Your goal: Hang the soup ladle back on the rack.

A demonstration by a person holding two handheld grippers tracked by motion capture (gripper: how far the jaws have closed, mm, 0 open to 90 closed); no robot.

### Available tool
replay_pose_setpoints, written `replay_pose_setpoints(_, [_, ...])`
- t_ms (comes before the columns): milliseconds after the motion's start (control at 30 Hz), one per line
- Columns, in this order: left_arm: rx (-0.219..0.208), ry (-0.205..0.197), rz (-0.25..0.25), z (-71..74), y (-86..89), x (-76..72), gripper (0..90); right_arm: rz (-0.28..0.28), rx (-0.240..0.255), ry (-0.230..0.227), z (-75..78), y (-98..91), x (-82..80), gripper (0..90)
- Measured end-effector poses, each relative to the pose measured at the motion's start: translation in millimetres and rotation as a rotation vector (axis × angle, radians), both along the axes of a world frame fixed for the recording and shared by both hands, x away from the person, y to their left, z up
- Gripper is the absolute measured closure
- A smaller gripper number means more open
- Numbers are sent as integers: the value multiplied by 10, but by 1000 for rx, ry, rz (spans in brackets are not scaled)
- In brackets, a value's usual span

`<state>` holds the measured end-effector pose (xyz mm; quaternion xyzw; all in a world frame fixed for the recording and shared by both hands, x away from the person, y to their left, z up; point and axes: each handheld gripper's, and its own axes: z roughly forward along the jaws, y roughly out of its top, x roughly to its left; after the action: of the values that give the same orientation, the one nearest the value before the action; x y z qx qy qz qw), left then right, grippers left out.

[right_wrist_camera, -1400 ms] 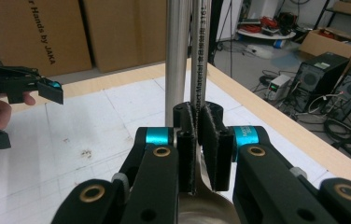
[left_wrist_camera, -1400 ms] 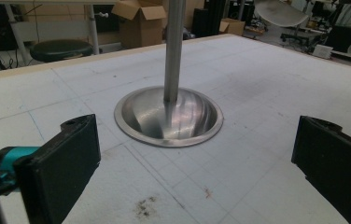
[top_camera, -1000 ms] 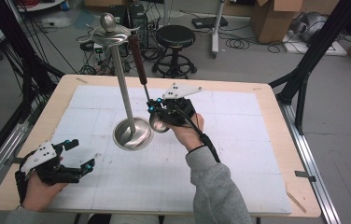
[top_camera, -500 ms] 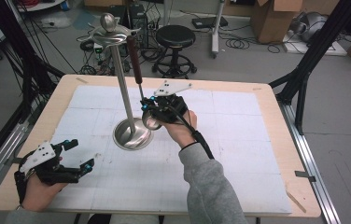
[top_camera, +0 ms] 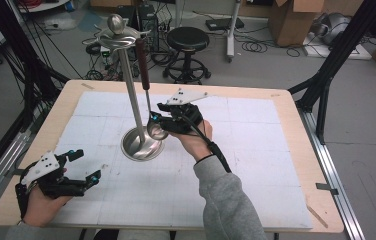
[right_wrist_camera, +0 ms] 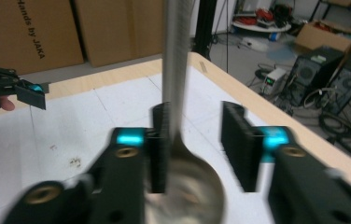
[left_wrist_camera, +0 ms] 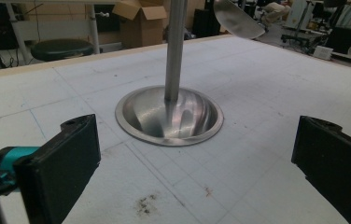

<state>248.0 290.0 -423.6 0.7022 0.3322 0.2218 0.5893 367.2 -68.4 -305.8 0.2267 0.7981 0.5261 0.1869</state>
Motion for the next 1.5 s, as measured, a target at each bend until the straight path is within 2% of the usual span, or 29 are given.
replay_pose_setpoints(300, [5,7,-1,-11,0,7,17,19,37,56,-152,-272,-55,197])
replay_pose_setpoints(367, [6,8,0,-14,3,7,17,23,41,73,-179,-340,-80,140])
replay_pose_setpoints(500, [6,7,1,-14,-7,7,18,8,41,67,-228,-474,-129,4])
replay_pose_setpoints(533, [8,8,0,-15,-9,8,17,8,42,81,-236,-506,-140,3])
replay_pose_setpoints(667, [7,11,1,-20,-15,13,17,17,50,65,-274,-636,-199,3])
replay_pose_setpoints(800, [5,12,3,-20,-7,14,18,22,53,74,-343,-742,-258,3])
replay_pose_setpoints(967, [6,14,7,-21,5,11,17,15,53,87,-518,-881,-310,3])
replay_pose_setpoints(1067, [2,7,3,-9,-8,2,18,-7,44,106,-578,-942,-321,3])
replay_pose_setpoints(1367, [-17,2,1,1,8,-4,17,1,99,76,-644,-1136,-433,3])
replay_pose_setpoints(1500, [-13,1,0,1,7,-2,18,-11,118,71,-637,-1195,-467,3])
